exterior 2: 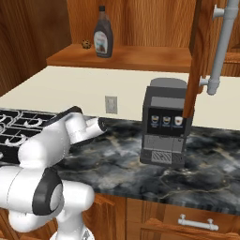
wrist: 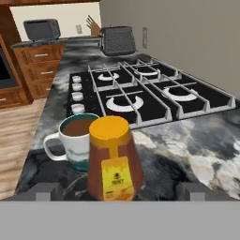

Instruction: Pick the syrup bottle and honey bottle from the cabinet and place them next to the mug.

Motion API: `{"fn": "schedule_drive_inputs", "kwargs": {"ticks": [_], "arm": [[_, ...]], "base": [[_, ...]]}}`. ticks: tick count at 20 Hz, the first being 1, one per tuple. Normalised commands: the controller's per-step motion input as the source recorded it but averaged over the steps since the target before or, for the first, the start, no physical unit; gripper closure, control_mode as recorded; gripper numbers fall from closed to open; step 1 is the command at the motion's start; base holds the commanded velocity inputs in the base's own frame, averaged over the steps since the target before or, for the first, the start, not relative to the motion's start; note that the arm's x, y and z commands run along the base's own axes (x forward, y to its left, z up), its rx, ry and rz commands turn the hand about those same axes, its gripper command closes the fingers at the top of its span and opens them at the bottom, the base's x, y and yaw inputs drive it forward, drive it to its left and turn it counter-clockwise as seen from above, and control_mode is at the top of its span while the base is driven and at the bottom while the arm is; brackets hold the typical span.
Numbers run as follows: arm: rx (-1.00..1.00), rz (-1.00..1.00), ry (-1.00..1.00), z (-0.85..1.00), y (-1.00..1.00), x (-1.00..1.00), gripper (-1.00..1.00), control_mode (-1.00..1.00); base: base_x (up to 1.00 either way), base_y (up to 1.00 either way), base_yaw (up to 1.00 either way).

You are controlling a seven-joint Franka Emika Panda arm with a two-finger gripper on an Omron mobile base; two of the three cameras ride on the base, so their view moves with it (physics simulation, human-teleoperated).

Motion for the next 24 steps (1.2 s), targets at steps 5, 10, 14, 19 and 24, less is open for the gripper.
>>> {"fn": "schedule_drive_inputs", "kwargs": {"ticks": [5,10,14,19,24], "arm": [[0.05,-0.06,0.0,0.82,-0.25,-0.2,-1.0,-1.0],[0.04,-0.08,0.0,0.96,-0.18,-0.26,-1.0,-1.0],[0.04,-0.15,0.01,1.0,-0.23,-0.39,-1.0,-1.0],[0.07,-0.23,0.03,0.86,-0.3,-0.58,-1.0,-1.0],[0.08,-0.31,0.06,0.8,-0.33,-0.71,-1.0,-1.0]], "base": [[0.0,0.0,0.0],[0.0,0.0,0.0],[0.0,0.0,0.0],[0.0,0.0,0.0],[0.0,0.0,0.0]]}}
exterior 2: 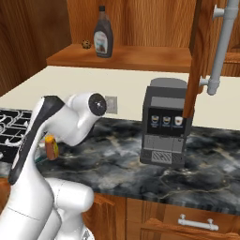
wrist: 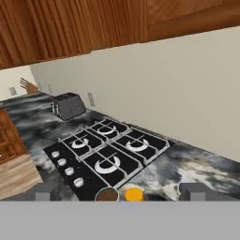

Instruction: Pick the syrup bottle and honey bottle from the cabinet and place them next to the mug.

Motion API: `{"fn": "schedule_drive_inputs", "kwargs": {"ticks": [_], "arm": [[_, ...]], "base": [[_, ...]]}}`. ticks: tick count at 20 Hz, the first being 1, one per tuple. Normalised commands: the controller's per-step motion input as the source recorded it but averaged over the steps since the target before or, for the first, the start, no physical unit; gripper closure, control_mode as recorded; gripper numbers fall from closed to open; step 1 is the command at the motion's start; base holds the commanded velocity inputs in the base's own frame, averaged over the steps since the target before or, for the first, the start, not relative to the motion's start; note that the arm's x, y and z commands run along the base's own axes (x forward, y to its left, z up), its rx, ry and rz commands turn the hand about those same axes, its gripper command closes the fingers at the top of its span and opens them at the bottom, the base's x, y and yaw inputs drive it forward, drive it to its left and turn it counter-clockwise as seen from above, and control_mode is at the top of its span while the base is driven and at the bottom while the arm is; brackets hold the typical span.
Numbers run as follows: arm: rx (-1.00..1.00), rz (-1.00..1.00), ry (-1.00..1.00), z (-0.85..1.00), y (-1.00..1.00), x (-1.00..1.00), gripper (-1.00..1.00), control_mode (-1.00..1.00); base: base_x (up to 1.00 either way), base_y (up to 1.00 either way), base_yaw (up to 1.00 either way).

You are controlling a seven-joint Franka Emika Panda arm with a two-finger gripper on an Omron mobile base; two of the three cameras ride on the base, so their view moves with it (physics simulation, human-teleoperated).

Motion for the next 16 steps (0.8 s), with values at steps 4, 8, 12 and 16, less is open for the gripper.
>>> {"fn": "schedule_drive_inputs", "kwargs": {"ticks": [4,8,12,16], "arm": [[0.05,-0.37,0.12,0.9,-0.42,-0.37,-1.0,-1.0],[0.04,-0.37,0.13,0.92,-0.46,-0.2,-1.0,-1.0],[0.03,-0.34,0.1,0.99,-0.57,-0.16,-1.0,-1.0],[0.0,-0.27,0.15,0.97,-0.62,0.08,-1.0,-1.0]], "base": [[0.0,0.0,0.0],[0.0,0.0,0.0],[0.0,0.0,0.0],[0.0,0.0,0.0]]}}
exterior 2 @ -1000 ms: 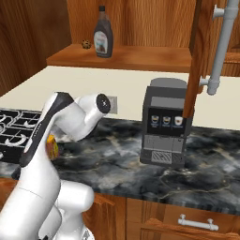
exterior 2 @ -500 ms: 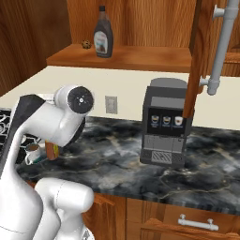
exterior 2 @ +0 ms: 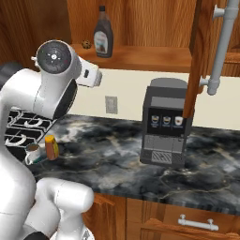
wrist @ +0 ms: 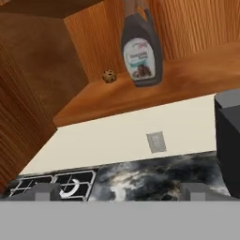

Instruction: Pick the syrup bottle and honey bottle from the cabinet and place them next to the mug.

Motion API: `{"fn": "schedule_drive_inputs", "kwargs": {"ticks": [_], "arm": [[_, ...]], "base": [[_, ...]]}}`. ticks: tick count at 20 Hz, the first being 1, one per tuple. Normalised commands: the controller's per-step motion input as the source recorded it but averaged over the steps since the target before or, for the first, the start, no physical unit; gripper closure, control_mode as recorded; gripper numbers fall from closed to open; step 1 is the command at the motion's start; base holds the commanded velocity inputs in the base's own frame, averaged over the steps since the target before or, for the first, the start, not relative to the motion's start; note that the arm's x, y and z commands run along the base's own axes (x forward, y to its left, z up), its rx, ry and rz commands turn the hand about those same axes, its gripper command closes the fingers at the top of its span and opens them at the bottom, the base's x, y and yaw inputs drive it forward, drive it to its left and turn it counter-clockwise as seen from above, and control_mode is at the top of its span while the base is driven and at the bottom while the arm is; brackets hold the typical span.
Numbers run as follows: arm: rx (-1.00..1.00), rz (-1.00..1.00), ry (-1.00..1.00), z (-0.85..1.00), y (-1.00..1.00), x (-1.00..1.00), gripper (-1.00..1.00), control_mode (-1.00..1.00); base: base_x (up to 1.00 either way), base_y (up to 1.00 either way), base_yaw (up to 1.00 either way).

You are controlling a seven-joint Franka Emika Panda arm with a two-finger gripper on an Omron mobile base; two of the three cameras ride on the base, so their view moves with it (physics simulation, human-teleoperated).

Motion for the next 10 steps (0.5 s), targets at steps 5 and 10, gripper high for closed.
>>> {"fn": "schedule_drive_inputs", "kwargs": {"ticks": [5,10], "arm": [[0.0,-0.01,0.05,0.37,-0.5,0.94,-1.0,-1.0],[0.0,0.02,0.0,0.09,-0.25,0.98,-1.0,-1.0]], "base": [[0.0,0.0,0.0],[0.0,0.0,0.0]]}}
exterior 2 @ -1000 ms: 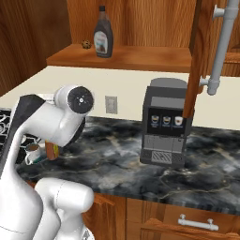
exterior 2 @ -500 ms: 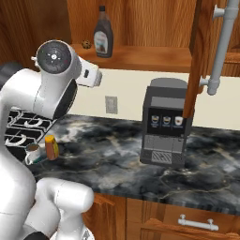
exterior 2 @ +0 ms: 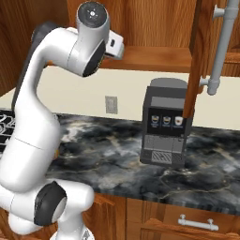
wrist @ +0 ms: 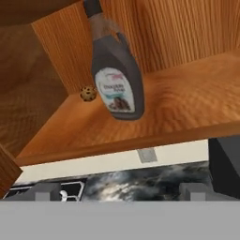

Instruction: Pick the syrup bottle and honey bottle from the cabinet and place them next to the mug.

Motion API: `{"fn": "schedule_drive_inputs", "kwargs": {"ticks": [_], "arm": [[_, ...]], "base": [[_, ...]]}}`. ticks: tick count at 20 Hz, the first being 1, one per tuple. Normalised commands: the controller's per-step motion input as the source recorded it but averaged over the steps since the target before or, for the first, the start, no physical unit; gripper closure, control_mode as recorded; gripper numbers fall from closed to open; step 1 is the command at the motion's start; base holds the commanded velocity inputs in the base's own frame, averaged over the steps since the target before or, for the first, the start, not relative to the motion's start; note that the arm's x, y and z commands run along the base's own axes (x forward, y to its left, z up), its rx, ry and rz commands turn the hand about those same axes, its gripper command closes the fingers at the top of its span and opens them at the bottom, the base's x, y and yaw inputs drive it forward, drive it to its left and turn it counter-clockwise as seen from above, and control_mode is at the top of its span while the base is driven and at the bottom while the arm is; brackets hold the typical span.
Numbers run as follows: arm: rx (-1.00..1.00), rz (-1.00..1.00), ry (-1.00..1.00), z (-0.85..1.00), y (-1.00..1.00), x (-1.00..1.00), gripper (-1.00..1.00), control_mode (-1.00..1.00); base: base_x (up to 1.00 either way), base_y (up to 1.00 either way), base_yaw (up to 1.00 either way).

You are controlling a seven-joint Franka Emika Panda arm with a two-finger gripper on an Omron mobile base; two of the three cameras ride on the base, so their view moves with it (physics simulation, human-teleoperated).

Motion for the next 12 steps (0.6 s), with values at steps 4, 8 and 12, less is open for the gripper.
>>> {"fn": "schedule_drive_inputs", "kwargs": {"ticks": [4,8,12], "arm": [[0.0,0.01,0.0,0.0,-0.11,0.81,-1.0,-1.0],[0.01,0.0,-0.1,-0.35,0.0,0.57,-1.0,-1.0],[0.01,0.04,-0.22,-0.44,0.0,0.56,-1.0,-1.0]], "base": [[0.0,0.0,0.0],[0.0,0.0,0.0],[0.0,0.0,0.0]]}}
